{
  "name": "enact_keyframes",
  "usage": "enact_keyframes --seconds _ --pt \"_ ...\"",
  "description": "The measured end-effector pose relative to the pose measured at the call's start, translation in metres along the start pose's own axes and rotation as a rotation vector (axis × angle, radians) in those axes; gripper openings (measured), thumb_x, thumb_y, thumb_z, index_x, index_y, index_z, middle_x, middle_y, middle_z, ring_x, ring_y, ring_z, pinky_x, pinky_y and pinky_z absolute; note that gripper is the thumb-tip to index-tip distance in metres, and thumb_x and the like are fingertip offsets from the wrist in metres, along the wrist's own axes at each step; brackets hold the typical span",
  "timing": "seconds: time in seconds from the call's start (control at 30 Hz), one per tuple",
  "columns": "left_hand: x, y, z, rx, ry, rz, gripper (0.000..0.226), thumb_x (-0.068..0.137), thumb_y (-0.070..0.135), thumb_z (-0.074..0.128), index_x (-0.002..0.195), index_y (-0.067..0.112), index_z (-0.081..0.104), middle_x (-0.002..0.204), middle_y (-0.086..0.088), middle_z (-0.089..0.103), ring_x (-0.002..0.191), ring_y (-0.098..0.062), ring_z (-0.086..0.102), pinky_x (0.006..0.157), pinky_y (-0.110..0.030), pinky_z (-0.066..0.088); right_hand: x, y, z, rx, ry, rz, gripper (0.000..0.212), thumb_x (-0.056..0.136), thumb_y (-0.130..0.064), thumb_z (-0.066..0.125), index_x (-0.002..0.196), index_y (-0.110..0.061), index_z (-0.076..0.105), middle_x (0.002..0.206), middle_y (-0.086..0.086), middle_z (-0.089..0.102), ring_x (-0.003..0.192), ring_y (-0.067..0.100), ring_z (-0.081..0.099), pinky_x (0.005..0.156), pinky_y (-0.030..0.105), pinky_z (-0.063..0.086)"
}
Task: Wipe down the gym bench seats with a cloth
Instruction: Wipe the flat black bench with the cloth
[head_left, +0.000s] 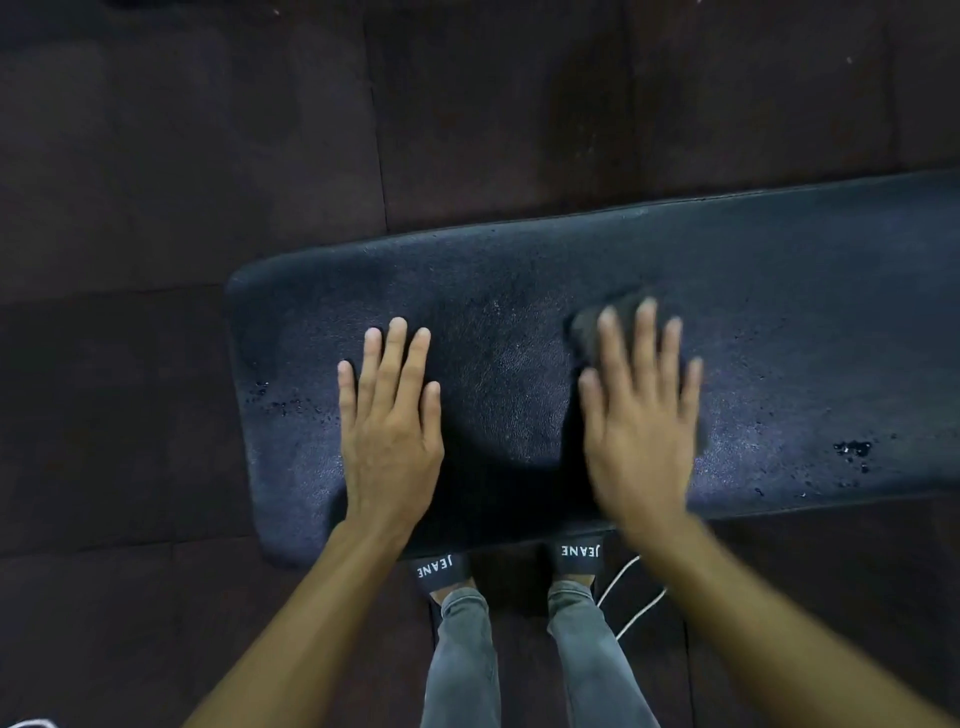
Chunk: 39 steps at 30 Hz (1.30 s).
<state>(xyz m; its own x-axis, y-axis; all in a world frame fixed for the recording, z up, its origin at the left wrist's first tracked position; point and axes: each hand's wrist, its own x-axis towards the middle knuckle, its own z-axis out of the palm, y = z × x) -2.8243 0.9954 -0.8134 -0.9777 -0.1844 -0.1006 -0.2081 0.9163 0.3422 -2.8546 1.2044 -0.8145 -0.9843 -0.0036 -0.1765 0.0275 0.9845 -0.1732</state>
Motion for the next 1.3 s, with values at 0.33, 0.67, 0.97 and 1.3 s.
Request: enact_keyframes --seconds 0.33,0.67,0.97,1.3 --pt "-0.022 -0.028 0.003 0.118 0.070 -0.121 0.050 0.105 0.028 0.031 0.153 0.014 0.027 0.161 -0.002 0.021 0.151 -0.021 0.011 0.122 -0.049 0.010 0.077 -0.075 0.009 0.018 -0.028 -0.378 0.052 0.105 -0.045 0.028 0.156 -0.035 0.024 0.166 -0.005 0.017 0.154 0.020 0.012 0.123 0.048 0.009" --pt "-0.025 -0.027 0.000 0.042 0.065 -0.137 0.051 0.104 0.029 0.032 0.153 0.016 0.027 0.162 0.000 0.021 0.151 -0.019 0.009 0.123 -0.048 0.008 -0.052 -0.041 0.008 0.094 -0.073 0.066 0.057 0.104 -0.048 0.025 0.158 -0.032 0.015 0.168 -0.001 0.005 0.154 0.021 0.000 0.124 0.049 0.007" --pt "-0.043 -0.002 -0.016 -0.092 0.113 -0.199 0.047 0.101 0.021 0.038 0.147 0.013 0.038 0.156 -0.003 0.034 0.148 -0.019 0.021 0.122 -0.049 0.008 -0.054 -0.088 -0.012 0.710 -0.238 0.071 0.051 0.104 -0.045 0.024 0.154 -0.035 0.026 0.166 -0.014 0.009 0.153 0.005 0.000 0.126 0.037 0.002" --pt "-0.041 0.113 0.036 0.142 -0.052 -0.110 0.062 0.102 0.039 0.025 0.155 0.008 0.013 0.163 -0.009 0.009 0.151 -0.023 0.007 0.122 -0.049 0.007 -0.021 -0.015 -0.030 0.649 -0.079 0.158 0.041 0.105 -0.028 0.037 0.145 -0.025 0.046 0.158 -0.006 0.037 0.146 0.009 0.029 0.121 0.037 0.024"
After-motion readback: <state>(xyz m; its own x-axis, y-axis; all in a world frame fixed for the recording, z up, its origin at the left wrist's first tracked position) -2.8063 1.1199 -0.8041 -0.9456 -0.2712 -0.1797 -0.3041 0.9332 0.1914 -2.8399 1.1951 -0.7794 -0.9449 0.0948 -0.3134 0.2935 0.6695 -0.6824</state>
